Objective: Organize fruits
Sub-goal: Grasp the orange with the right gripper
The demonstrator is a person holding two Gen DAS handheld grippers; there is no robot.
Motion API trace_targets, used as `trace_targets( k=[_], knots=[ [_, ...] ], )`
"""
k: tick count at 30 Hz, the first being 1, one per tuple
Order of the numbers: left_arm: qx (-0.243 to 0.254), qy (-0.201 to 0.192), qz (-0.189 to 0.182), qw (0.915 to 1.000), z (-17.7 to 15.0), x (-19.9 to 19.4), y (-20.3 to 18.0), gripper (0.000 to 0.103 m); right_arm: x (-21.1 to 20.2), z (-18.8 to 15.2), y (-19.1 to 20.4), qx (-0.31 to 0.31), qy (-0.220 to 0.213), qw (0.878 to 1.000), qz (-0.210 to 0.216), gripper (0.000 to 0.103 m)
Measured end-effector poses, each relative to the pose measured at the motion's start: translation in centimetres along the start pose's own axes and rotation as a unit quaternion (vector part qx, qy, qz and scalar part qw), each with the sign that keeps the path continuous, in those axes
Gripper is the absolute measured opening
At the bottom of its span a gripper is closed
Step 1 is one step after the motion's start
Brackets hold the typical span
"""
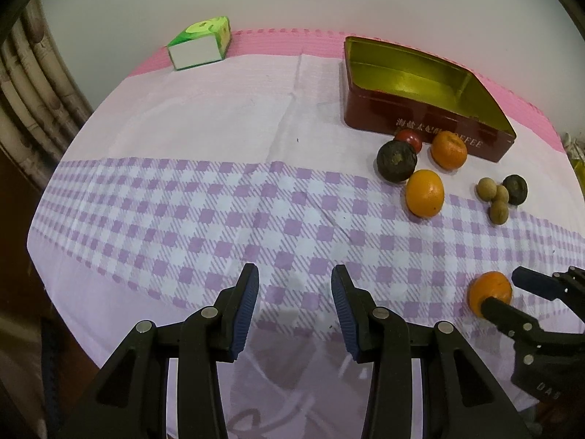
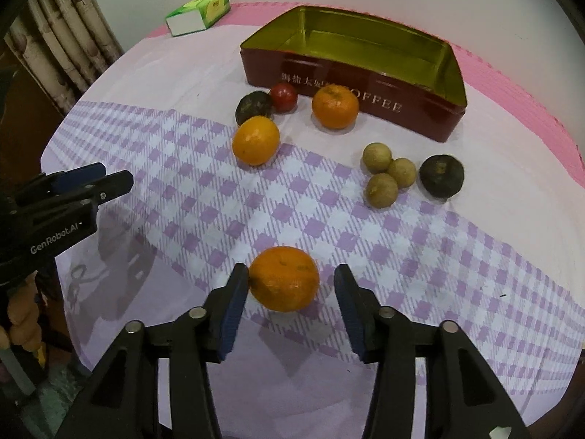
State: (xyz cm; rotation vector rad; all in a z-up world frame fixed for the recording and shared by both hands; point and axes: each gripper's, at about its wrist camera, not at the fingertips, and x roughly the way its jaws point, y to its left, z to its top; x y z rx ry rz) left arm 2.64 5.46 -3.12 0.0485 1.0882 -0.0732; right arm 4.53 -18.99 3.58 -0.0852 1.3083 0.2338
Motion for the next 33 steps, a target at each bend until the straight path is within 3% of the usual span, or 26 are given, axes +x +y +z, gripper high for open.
trace_targets(
  k=[5,8,15,33],
  knots=[
    [0.001,0.005,-0.001,1.0,0.0,0.5,-0.3,0.043,1.1,-0.3,0.2,-0.002,0.013,1.0,0.005,0.049],
    [0.001,0.011,-0.002,0.9999,0.0,0.9,-0.5,0.043,1.9,-0.4,0.4,0.001,0.023,1.0,0.015,0.041],
    [0.006,0.018,-0.01,0.9998,0.3,1.7,-1.4,0.043,2.1,-0.3,0.4,0.004,0.018,1.0,0.009,0.039],
    [0.018,0.025,-0.056,0.9979,3.6,4.6,-6.1,0.043,1.7,0.6,-6.4,0.071,-0.002,0.996,-0.052,0.039]
  ],
)
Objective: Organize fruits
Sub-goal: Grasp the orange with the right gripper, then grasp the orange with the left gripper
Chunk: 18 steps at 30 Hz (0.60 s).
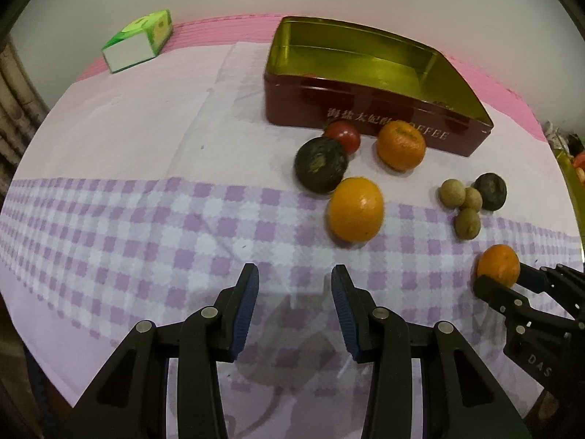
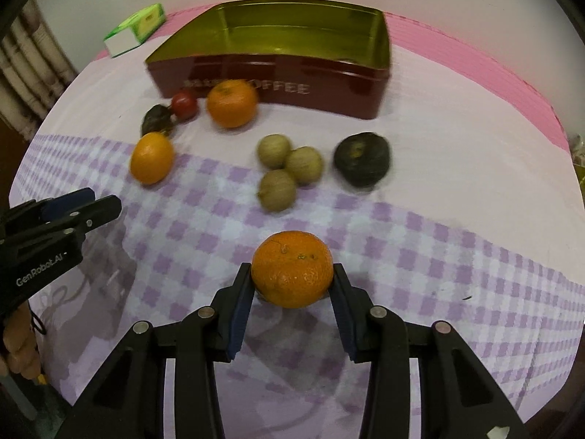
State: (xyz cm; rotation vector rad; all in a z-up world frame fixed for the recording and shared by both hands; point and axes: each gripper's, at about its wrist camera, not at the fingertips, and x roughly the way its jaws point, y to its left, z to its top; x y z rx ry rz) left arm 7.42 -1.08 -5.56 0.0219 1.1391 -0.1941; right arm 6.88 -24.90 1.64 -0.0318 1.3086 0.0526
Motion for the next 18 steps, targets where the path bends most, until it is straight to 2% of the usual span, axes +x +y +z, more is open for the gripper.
trace_targets(
  k=[10,18],
  knots=[
    [0.016,0.002,-0.019,0.9997,2.1,1.5,-1.9,0.043,-0.2,0.6,-2.7,0.018,-0.003,1.0,0.001,0.039],
    [0.021,0.013,-0.018,0.9995,3.1,3.1,-3.2,0.043,0.0,1.0,-3.1,0.025,-0.002,1.0,0.012,0.039]
  ],
)
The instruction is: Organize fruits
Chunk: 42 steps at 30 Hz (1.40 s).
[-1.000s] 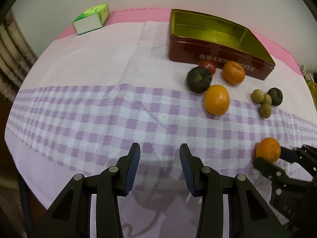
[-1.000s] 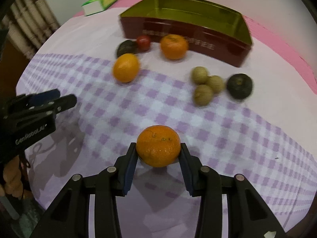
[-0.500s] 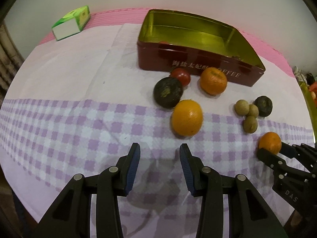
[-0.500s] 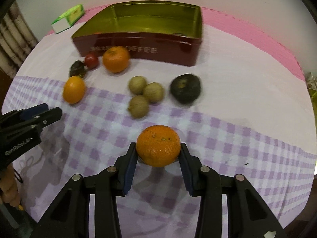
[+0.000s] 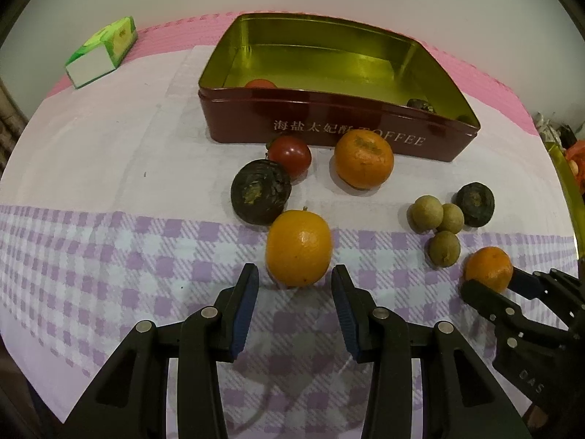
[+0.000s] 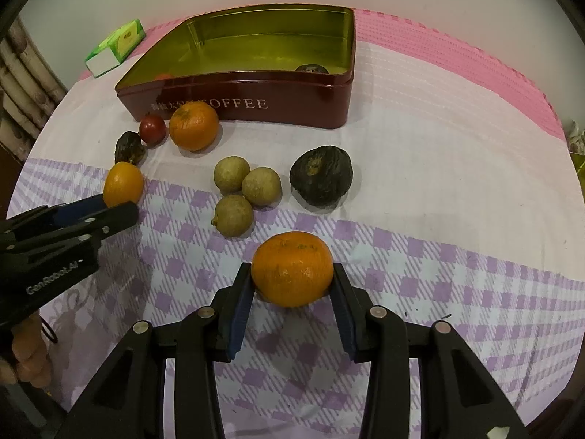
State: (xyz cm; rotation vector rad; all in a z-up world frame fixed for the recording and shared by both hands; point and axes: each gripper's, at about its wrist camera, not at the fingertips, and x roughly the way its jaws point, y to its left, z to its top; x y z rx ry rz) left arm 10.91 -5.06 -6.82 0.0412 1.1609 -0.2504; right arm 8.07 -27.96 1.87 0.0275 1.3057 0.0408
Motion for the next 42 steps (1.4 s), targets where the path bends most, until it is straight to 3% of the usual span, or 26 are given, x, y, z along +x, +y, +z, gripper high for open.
trace_targets(
  k=[16,19,27,42],
  knots=[
    [0.021,-0.01,0.016,0.9996,2.8,2.1,-1.6,0.042,0.1,0.1,0.0,0.003,0.001,1.0,0.006,0.039],
    [0.02,-0.014,0.013,0.9996,2.3,1.8,-1.2,0.037,0.1,0.2,0.1,0.001,0.001,1.0,0.005,0.039],
    [0.02,-0.012,-0.008,0.9997,0.7,1.0,-0.3,0.036,0.2,0.3,-0.1,0.003,0.0,1.0,0.008,0.039],
    [0.036,-0.021,0.011,0.9991,0.3,0.8,-0.8,0.037,0.4,0.4,-0.4,0.002,0.0,1.0,0.009,0.04]
  ],
)
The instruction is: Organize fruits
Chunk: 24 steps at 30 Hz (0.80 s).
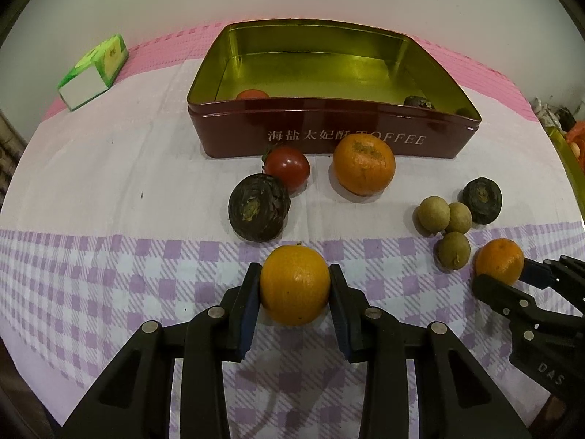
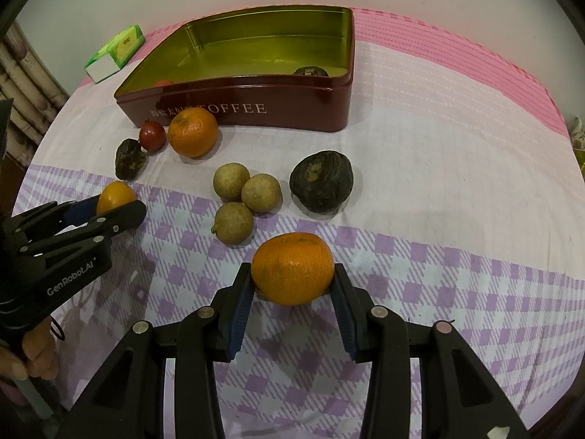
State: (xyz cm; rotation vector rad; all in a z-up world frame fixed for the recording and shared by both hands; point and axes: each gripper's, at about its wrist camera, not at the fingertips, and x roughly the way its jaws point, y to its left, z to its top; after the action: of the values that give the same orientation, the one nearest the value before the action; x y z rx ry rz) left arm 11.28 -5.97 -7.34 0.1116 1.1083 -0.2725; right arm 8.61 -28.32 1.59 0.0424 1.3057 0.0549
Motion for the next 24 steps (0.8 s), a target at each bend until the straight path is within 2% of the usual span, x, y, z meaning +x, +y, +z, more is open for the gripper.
trace_targets(
  k=[24],
  knots=[
    [-0.002,0.007,-0.024,0.9997,-0.44,-0.7,0.43,0.036,-0.21,0.09,0.43,-0.007,-0.003,1.0,-0.002,0.038]
  ],
)
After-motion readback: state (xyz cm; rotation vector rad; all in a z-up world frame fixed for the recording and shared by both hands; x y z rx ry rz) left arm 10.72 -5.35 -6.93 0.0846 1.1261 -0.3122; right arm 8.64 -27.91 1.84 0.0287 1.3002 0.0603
